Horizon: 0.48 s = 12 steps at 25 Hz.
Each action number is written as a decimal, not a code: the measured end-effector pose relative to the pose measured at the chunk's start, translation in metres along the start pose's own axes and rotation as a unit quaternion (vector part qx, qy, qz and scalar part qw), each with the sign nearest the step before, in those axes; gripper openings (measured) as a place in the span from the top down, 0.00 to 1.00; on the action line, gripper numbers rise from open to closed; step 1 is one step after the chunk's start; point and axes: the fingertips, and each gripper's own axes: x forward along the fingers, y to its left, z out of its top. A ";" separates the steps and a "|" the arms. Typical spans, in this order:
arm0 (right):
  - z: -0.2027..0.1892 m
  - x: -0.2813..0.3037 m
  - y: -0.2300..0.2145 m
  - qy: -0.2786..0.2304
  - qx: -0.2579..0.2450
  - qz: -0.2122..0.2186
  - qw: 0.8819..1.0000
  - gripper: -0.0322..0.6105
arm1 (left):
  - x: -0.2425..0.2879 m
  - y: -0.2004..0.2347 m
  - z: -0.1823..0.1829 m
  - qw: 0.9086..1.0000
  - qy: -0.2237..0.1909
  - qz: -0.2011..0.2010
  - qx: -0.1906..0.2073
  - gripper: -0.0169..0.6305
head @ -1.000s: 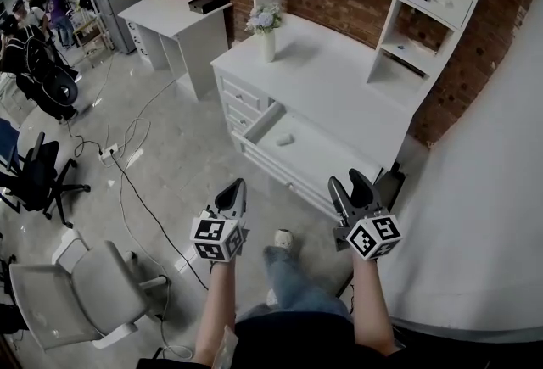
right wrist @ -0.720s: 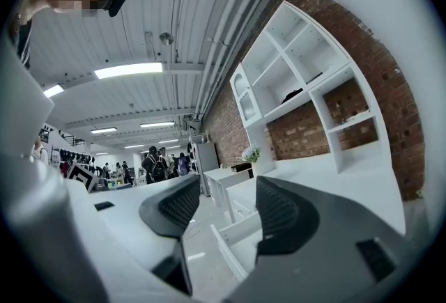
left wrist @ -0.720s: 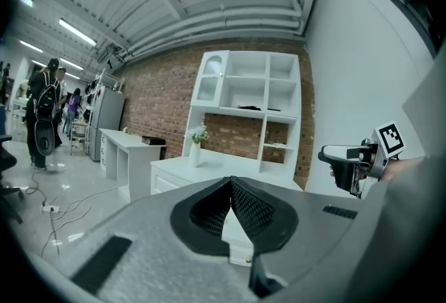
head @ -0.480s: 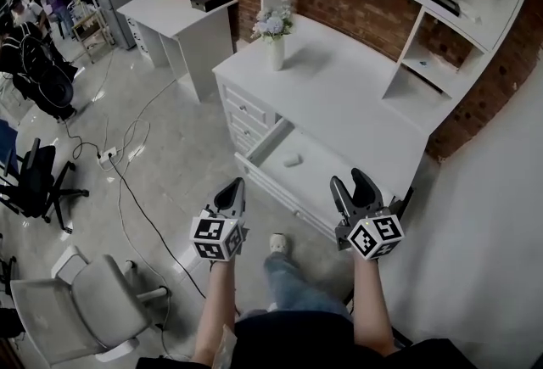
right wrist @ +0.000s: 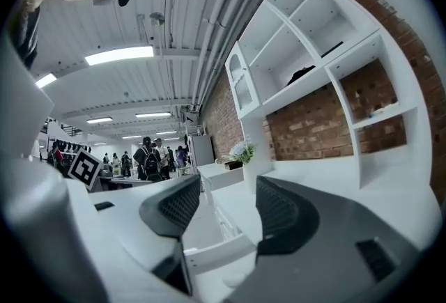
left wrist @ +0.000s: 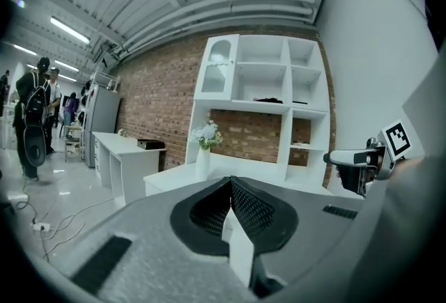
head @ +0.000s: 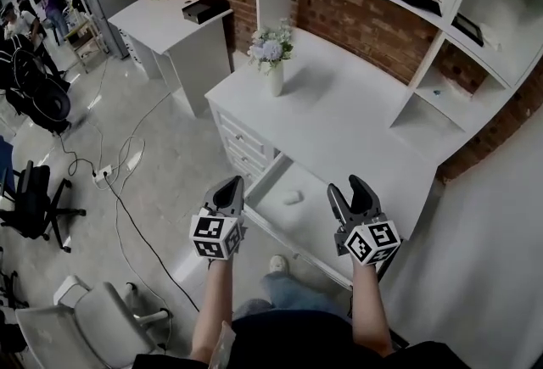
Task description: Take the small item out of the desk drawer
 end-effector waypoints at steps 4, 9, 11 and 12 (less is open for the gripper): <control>0.002 0.036 -0.014 0.012 -0.002 0.003 1.000 0.59 | 0.030 0.014 0.007 1.000 0.000 0.002 -0.007 0.96; 0.001 0.059 -0.023 0.022 -0.003 -0.003 1.000 0.59 | 0.051 0.026 0.006 1.000 0.011 -0.005 -0.014 0.96; 0.001 0.064 -0.027 0.026 -0.010 -0.007 1.000 0.59 | 0.057 0.030 0.007 1.000 0.011 -0.011 -0.014 0.96; 0.001 0.066 -0.028 0.030 -0.015 -0.009 0.999 0.59 | 0.059 0.031 0.008 1.000 0.011 -0.013 -0.015 0.96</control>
